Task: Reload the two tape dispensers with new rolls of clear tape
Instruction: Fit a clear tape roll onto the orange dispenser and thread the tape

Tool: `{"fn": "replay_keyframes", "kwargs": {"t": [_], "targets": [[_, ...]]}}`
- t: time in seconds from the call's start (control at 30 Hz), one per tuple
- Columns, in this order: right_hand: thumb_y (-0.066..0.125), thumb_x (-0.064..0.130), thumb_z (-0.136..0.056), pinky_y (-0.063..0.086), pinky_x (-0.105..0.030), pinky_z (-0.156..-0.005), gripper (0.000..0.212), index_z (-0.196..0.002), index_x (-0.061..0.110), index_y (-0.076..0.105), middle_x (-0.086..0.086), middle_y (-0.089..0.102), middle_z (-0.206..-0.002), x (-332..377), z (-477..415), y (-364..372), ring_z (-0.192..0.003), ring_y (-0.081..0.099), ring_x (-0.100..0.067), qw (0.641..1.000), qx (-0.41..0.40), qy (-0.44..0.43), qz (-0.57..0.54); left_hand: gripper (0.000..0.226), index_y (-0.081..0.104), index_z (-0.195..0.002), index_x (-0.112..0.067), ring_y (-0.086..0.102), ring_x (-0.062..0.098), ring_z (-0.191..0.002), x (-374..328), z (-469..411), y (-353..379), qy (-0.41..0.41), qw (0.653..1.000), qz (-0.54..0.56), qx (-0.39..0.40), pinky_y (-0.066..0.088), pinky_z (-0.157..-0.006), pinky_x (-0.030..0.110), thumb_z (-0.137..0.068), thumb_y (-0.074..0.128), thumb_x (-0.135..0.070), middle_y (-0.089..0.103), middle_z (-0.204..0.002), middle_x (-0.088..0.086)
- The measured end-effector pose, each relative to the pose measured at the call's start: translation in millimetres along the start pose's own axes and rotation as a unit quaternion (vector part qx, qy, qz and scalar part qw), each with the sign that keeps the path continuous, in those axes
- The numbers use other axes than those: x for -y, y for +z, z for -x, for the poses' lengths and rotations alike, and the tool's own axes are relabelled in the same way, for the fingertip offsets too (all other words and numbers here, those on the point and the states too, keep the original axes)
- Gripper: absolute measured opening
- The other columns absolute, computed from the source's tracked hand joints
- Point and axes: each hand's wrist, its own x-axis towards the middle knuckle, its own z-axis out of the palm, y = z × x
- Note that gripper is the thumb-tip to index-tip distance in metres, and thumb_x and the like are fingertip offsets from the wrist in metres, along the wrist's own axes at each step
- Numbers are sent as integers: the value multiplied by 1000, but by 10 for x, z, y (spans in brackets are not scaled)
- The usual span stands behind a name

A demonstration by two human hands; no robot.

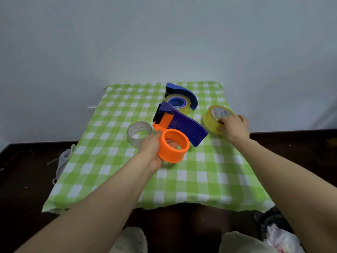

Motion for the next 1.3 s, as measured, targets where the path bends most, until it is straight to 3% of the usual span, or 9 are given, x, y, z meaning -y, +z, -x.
{"fn": "replay_keyframes", "kwargs": {"t": [0.37, 0.63, 0.8, 0.87, 0.97, 1.07, 1.13, 1.2, 1.3], "targets": [[55, 26, -91, 18, -36, -104, 26, -113, 14, 62, -7, 64, -119, 430, 950, -673, -116, 50, -27, 992, -64, -64, -89, 21, 60, -108, -1, 65, 29, -84, 194, 408, -767, -9, 998, 57, -27, 59, -53, 34, -97, 49, -17, 64, -95, 24], [63, 20, -87, 34, -41, -107, 36, -121, 11, 60, -8, 63, -124, 963, 1347, -705, -116, 55, -28, 956, -4, -93, -278, 10, 59, -89, -3, 64, 22, -40, 173, 394, -1298, 15, 991, 41, -126, 51, -35, 28, -95, 53, -9, 66, -67, 19], [63, 9, -87, 45, -8, -72, 32, -118, 5, 61, -4, 63, -106, 1167, 1476, -653, -97, 58, -15, 884, 80, -62, -457, 13, 60, -104, -4, 63, 22, -36, 65, 289, -1442, 17, 987, 3, -160, 52, -36, 30, -94, 55, -12, 63, -44, 14], [63, 6, -86, 49, -10, -73, 27, -113, 5, 63, -6, 66, -104, 1198, 1487, -624, -94, 61, -16, 858, 99, -52, -502, 19, 61, -109, -5, 64, 22, -39, 15, 270, -1443, 31, 982, -41, -182, 56, -50, 36, -91, 59, -11, 67, -54, 16], [61, 1, -86, 51, -8, -71, 20, -105, 6, 64, -1, 68, -92, 1231, 1510, -583, -83, 63, -11, 826, 124, -49, -547, 19, 63, -101, 3, 66, 29, -78, -36, 276, -1428, 87, 955, -146, -245, 56, -79, 50, -86, 63, -10, 69, -101, 24], [61, -1, -85, 50, -7, -70, 22, -106, 4, 64, 4, 66, -89, 1261, 1547, -534, -81, 62, -5, 816, 141, -54, -557, 20, 62, -99, 6, 62, 31, -92, -73, 325, -1420, 101, 938, -201, -265, 52, -82, 38, -90, 60, -12, 65, -109, 21], [62, -2, -85, 50, -7, -70, 22, -105, 7, 63, 4, 66, -90, 1277, 1581, -510, -81, 62, -4, 812, 148, -54, -562, 22, 62, -102, 8, 64, 34, -97, -91, 391, -1417, 94, 934, -214, -271, 47, -73, 34, -90, 57, -10, 65, -106, 21], [62, -2, -85, 52, -12, -76, 23, -106, 6, 64, 2, 68, -92, 1271, 1597, -486, -84, 64, -7, 811, 156, -55, -561, 13, 62, -85, 5, 64, 31, -82, -118, 454, -1411, 91, 934, -216, -271, 41, -66, 33, -88, 54, -4, 65, -90, 22], [62, -3, -84, 52, -21, -84, 23, -106, 5, 65, -3, 69, -94, 1238, 1650, -482, -86, 65, -13, 799, 165, -55, -576, 23, 39, -65, -8, 45, 22, -65, -145, 544, -1406, 82, 942, -205, -254, 33, -59, 32, -83, 43, 5, 41, -60, 9]]}}
